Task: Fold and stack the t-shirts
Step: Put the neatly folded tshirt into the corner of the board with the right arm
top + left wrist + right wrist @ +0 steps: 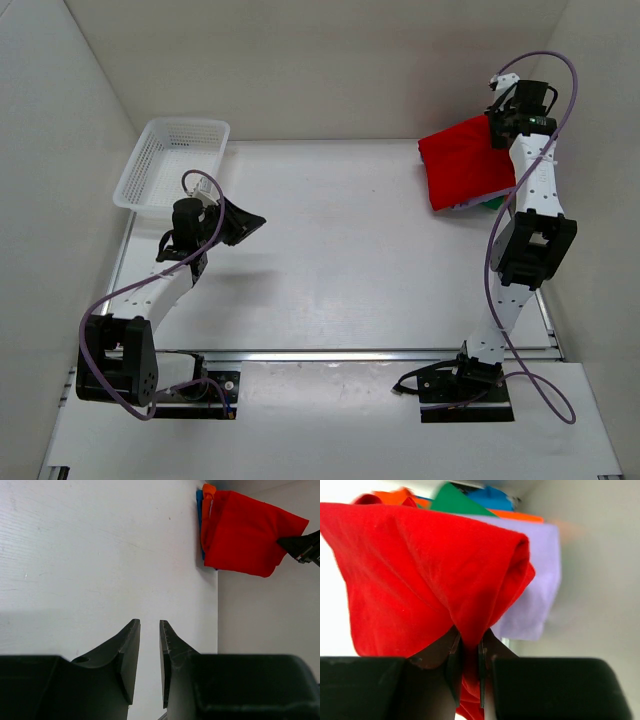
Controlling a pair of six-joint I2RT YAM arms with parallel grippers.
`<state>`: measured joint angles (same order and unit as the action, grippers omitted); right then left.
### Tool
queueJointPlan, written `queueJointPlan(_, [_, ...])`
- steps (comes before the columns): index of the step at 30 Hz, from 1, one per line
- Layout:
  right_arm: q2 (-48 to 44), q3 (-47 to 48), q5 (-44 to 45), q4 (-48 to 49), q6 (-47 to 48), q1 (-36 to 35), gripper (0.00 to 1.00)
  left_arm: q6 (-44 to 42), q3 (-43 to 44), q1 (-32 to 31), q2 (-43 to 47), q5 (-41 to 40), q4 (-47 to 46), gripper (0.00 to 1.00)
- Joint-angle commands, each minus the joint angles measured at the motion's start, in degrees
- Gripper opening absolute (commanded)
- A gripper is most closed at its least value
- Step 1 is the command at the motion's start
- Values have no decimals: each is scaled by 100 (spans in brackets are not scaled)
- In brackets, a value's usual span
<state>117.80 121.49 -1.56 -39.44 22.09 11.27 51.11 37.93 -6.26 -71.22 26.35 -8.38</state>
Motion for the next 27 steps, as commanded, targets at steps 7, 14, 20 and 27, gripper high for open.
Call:
queueJointPlan(7, [243,428,77,568,-354,517,0,-75,328,-209,-234,-165,-67,33])
queueJointPlan(14, [1094,1244,332,1035,-565,640,0,-145,443,-314,-445,-244,-14,33])
queueJointPlan(20, [1659,1818,797,1245,-811,640,0,-216,548,-288,-551,-253,74,33])
queueJointPlan(27, [1791,1729,1262,1342,-969,579,9,-234,575,-323,-656,-227,91,36])
